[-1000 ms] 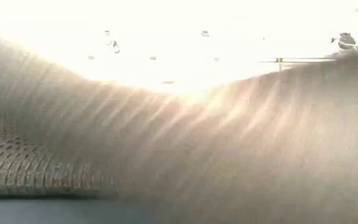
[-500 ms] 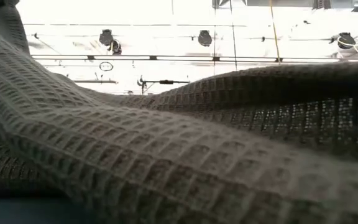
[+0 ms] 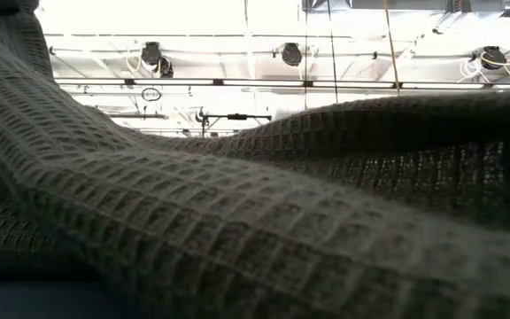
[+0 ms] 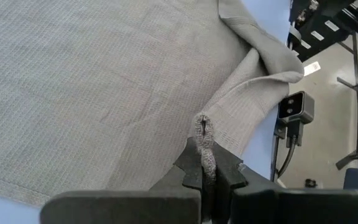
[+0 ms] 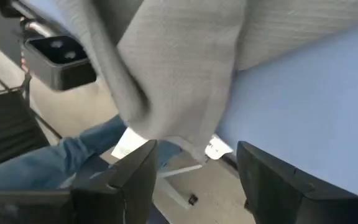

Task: Roll towel
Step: Roll the gray towel

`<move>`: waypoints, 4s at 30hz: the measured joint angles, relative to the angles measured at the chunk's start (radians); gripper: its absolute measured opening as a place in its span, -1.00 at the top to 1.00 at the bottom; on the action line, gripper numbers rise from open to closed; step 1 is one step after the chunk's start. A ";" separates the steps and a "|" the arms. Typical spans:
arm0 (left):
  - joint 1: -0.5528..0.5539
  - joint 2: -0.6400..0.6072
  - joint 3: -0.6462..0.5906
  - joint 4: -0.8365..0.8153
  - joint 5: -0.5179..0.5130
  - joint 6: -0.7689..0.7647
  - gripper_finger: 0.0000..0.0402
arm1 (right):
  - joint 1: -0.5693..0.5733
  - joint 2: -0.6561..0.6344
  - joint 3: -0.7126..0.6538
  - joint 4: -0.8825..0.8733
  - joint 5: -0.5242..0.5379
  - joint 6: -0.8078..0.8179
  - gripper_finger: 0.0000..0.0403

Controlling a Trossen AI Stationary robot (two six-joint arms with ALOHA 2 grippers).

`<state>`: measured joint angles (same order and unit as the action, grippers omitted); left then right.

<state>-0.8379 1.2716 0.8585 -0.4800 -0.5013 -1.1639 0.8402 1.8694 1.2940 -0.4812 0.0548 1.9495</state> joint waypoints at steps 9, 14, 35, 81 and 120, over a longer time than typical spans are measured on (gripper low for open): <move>0.000 0.000 0.000 -0.005 -0.013 0.024 0.98 | 0.068 0.016 -0.003 0.120 0.109 -0.486 0.03; 0.000 0.000 0.000 -0.009 -0.014 0.027 0.98 | 0.130 0.073 -0.003 0.180 0.099 -0.672 -0.03; 0.000 0.000 0.000 -0.008 -0.005 0.019 0.98 | 0.104 0.155 0.002 0.214 0.201 -1.240 -0.10; 0.010 0.000 0.001 -0.044 0.001 0.018 0.98 | 0.116 0.172 0.121 0.071 0.123 -1.038 1.00; 0.007 -0.140 0.002 0.453 0.069 0.201 0.98 | -0.072 -0.698 0.120 -0.329 0.176 -0.834 1.00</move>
<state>-0.8313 1.1317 0.8608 -0.0274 -0.4322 -0.9628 0.7685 1.1717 1.4139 -0.8097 0.2305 1.1159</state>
